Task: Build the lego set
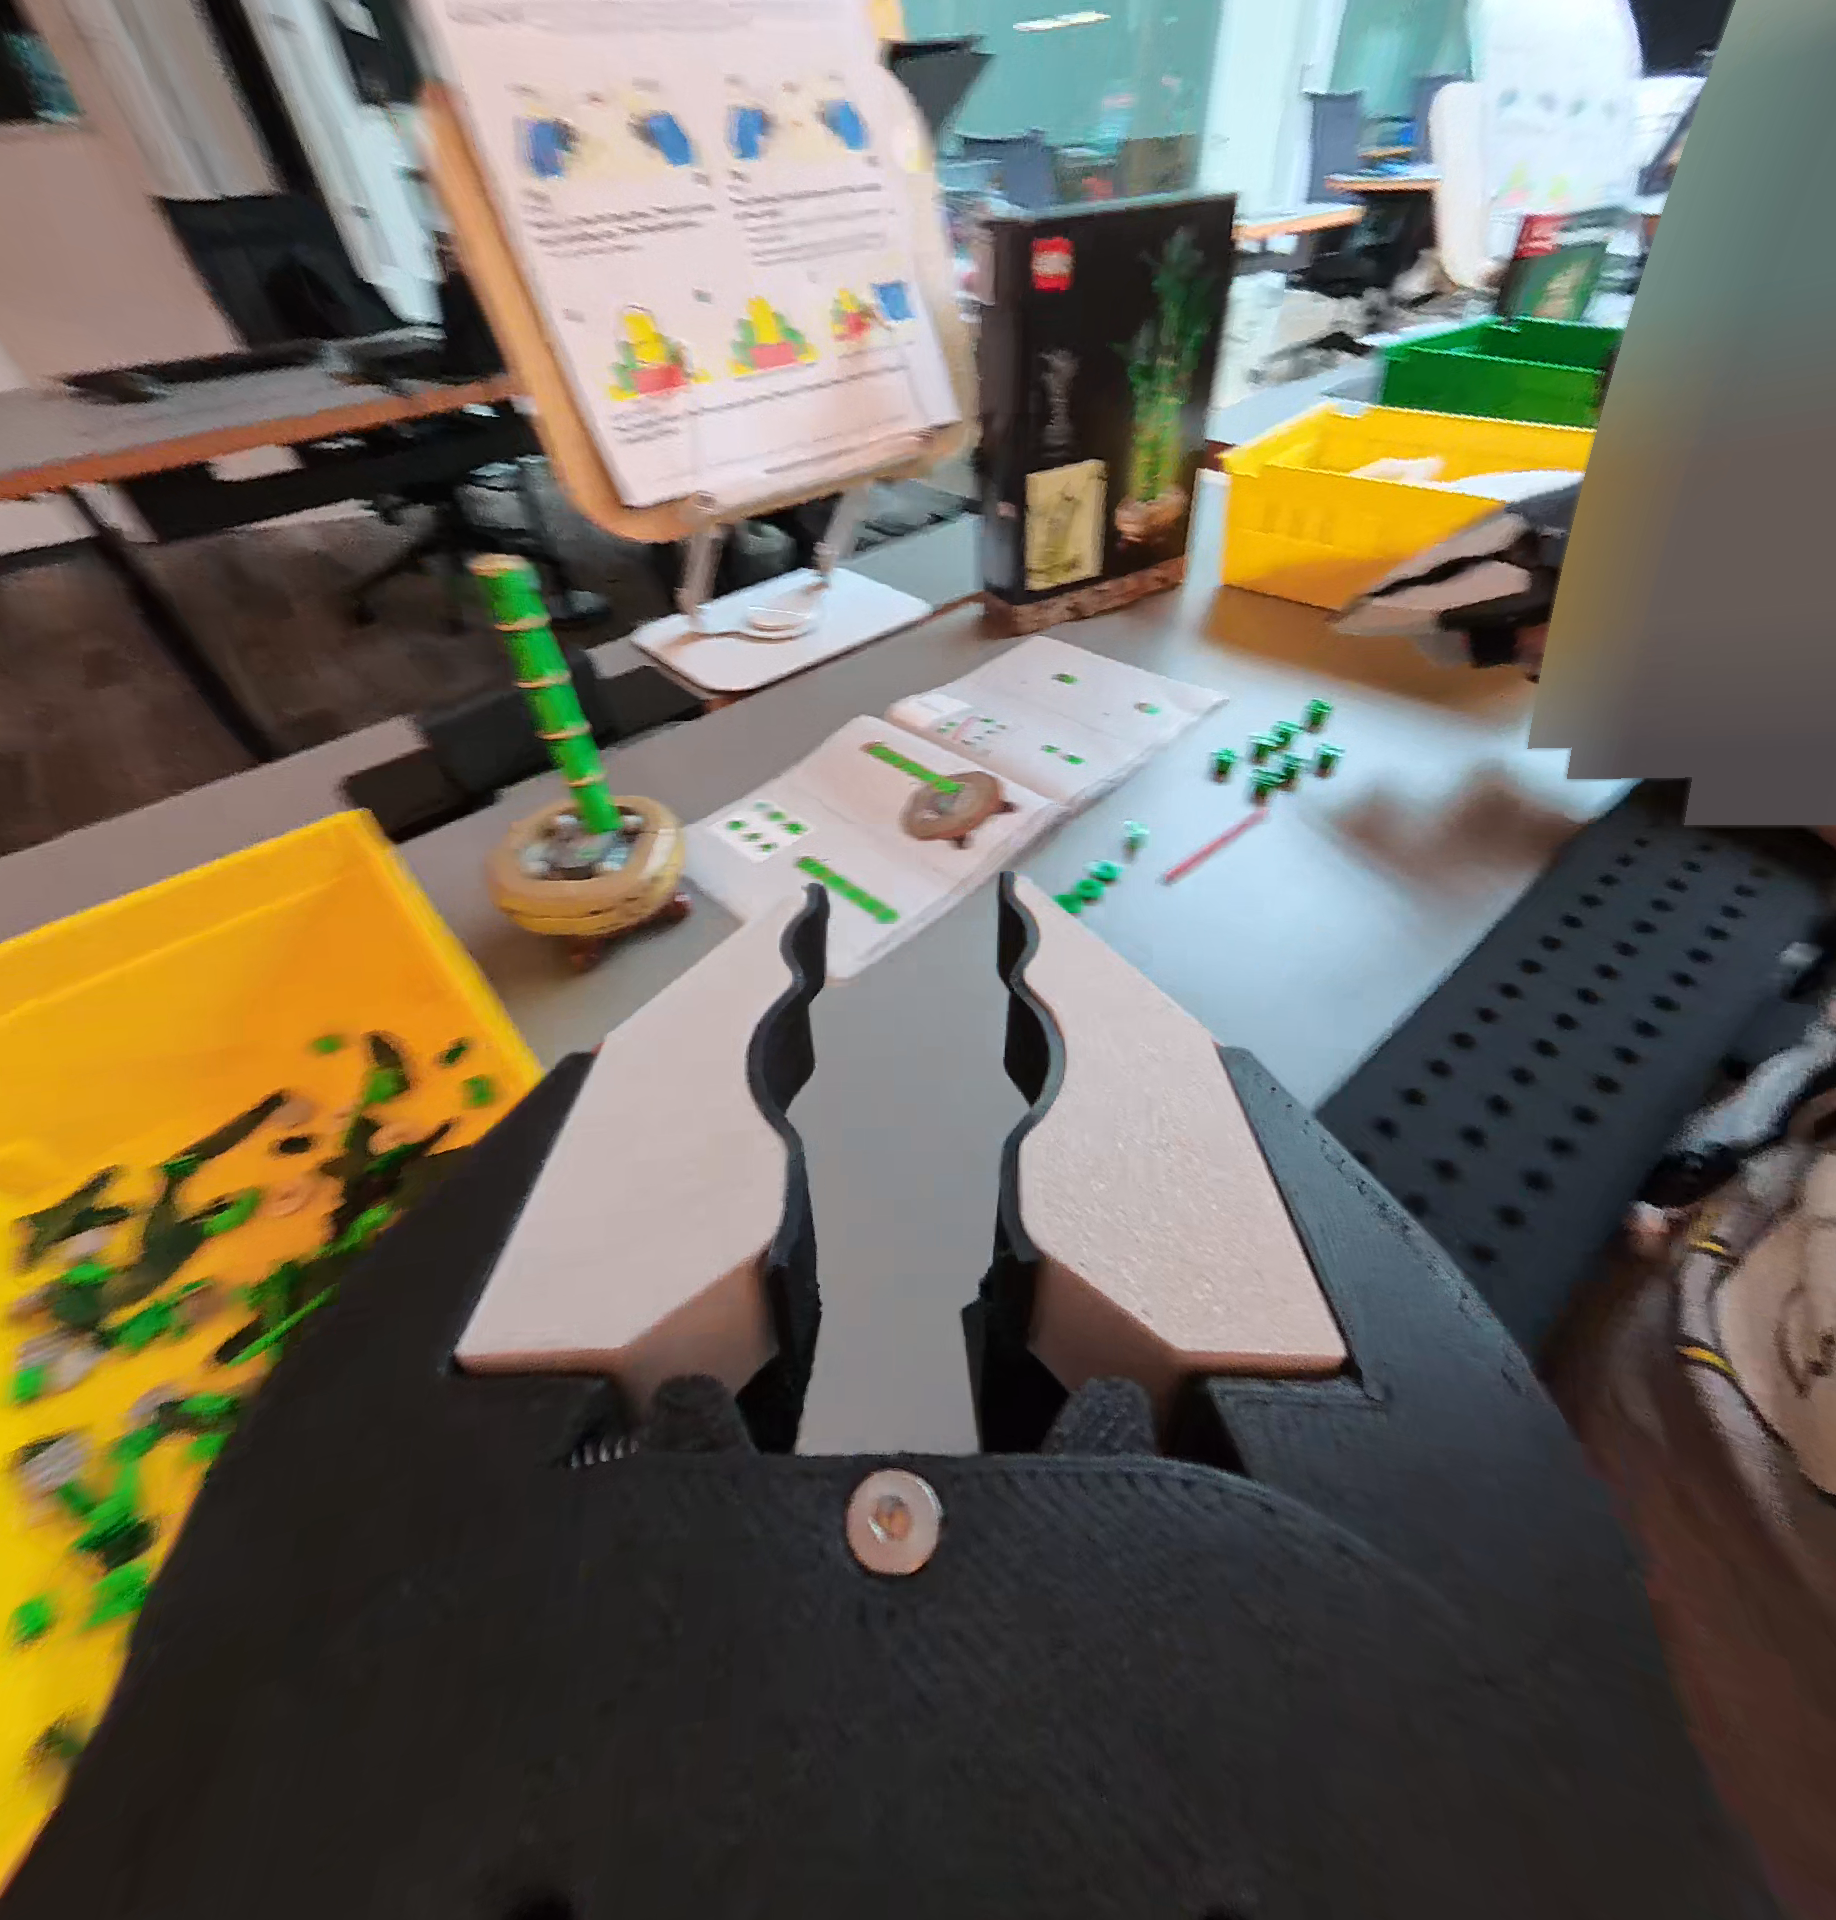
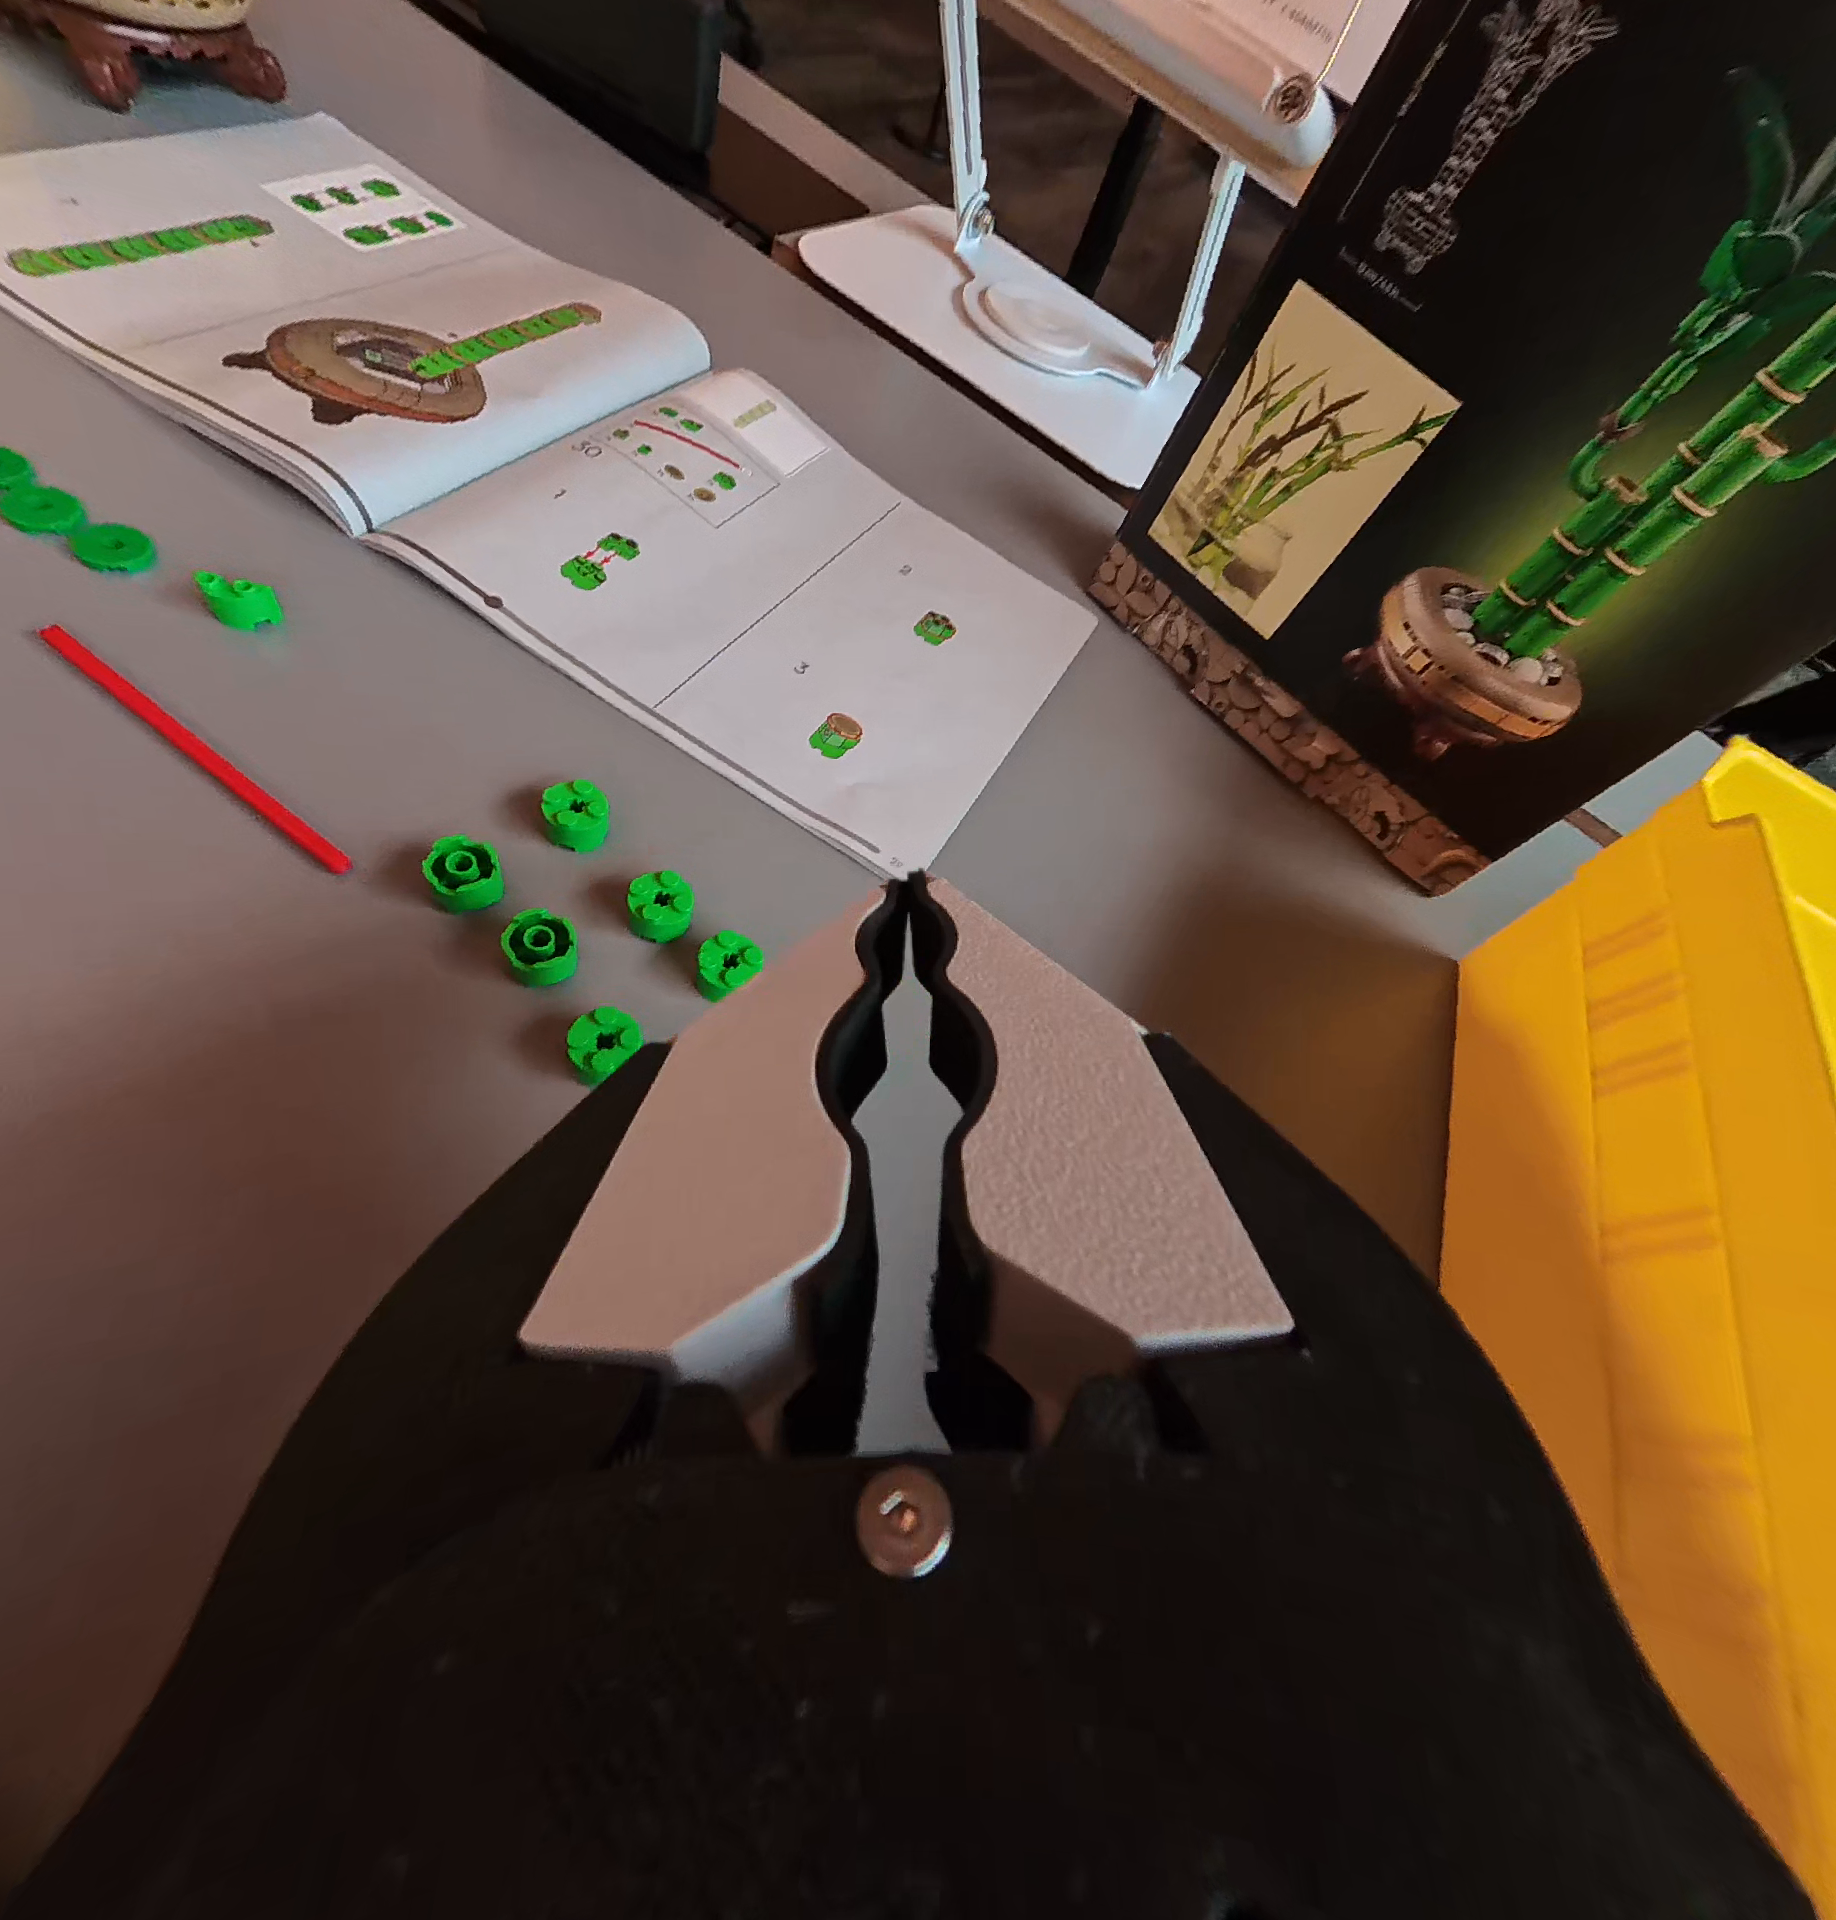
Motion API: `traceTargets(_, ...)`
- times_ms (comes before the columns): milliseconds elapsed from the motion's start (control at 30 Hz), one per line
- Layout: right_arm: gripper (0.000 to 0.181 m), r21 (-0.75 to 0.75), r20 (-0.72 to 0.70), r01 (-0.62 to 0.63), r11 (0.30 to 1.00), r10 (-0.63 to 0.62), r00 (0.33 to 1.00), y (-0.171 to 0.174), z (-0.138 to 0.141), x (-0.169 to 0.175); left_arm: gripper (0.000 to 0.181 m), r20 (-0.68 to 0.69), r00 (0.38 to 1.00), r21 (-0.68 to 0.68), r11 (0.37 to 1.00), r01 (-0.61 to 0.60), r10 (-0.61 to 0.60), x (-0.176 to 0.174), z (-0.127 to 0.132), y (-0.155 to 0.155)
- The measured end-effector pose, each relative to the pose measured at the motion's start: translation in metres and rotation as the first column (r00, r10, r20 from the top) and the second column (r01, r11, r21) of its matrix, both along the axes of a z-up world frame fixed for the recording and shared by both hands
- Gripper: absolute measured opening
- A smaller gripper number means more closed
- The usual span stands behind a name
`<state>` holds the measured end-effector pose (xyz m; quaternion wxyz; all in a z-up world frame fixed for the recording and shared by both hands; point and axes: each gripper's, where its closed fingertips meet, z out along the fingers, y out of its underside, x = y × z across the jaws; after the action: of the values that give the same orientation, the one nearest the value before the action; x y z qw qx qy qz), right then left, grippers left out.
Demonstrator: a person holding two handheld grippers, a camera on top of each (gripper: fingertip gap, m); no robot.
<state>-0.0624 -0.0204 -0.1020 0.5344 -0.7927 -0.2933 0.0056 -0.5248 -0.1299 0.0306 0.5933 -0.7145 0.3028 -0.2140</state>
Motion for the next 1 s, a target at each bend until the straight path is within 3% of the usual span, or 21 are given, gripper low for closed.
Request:
traceTargets(133,0.000,0.009,0.001,0.007,1.000,-0.007,1.000,0.005,0.000,0.000,0.048,0.008,0.970,-0.007,0.970,-0.241,0.242,-0.071,0.010,0.023)
traceTargets(233,0.000,0.000,0.041,0.011,1.000,-0.011,0.999,0.007,-0.006,-0.001,0.040,-0.104,0.947,-0.063,0.948,-0.311,0.304,-0.105,-0.004,0.050)
traceTargets(333,0.000,-0.005,0.064,-0.003,1.000,0.003,0.998,0.008,-0.008,-0.008,0.032,-0.302,0.927,-0.185,0.940,-0.288,0.224,-0.114,-0.038,0.096)
traceTargets(433,0.000,0.006,0.085,-0.007,1.000,0.007,0.996,0.009,-0.007,-0.011,0.031,-0.526,0.840,-0.311,0.890,-0.335,0.132,-0.132,-0.088,0.149)
traceTargets(533,0.000,0.024,0.099,0.005,1.000,-0.008,0.995,0.007,-0.006,-0.007,0.030,-0.617,0.786,-0.445,0.835,-0.323,-0.025,-0.145,-0.139,0.182)
traceTargets(600,0.000,0.018,0.085,0.034,0.999,-0.035,0.996,0.007,-0.008,0.001,0.030,-0.681,0.718,-0.463,0.844,-0.273,-0.142,-0.154,-0.163,0.194)
traceTargets(700,0.000,-0.001,0.034,0.043,0.999,-0.043,0.999,0.006,-0.010,0.007,0.034,-0.745,0.615,-0.462,0.864,-0.199,-0.257,-0.160,-0.179,0.207)
traceTargets(800,0.000,-0.011,0.020,0.050,0.999,-0.050,0.999,0.006,-0.011,0.010,0.034,-0.730,0.603,-0.496,0.856,-0.145,-0.321,-0.152,-0.185,0.216)
traceTargets(933,0.000,-0.019,0.031,0.040,0.999,-0.040,0.999,0.005,-0.014,0.010,0.030,-0.798,0.471,-0.484,0.865,-0.130,-0.376,-0.161,-0.196,0.223)
traceTargets(1000,0.000,-0.030,0.039,0.031,0.999,-0.030,0.999,0.005,-0.016,0.008,0.026,-0.794,0.457,-0.503,0.855,-0.126,-0.400,-0.162,-0.198,0.225)
